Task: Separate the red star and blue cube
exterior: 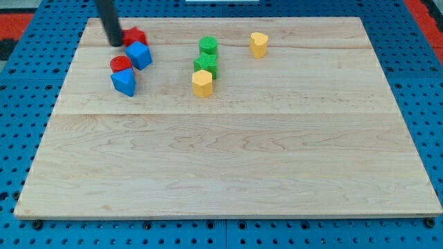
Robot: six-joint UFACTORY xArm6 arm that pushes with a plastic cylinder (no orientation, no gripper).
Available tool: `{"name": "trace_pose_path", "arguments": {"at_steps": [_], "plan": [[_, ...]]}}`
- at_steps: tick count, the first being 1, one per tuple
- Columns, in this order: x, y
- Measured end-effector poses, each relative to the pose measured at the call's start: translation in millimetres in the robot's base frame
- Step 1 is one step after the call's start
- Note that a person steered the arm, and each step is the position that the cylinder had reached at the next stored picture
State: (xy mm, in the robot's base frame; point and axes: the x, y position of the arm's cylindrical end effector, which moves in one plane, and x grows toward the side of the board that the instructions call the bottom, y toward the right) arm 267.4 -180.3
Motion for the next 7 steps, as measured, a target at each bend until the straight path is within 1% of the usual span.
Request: {"name": "trace_pose_path", "arguments": {"at_steps": [1, 2, 3, 4, 5, 6, 7], "plan": [[12, 10], [33, 38], [39, 96], [26, 105], [16, 19], [-1, -9], [2, 12]]}}
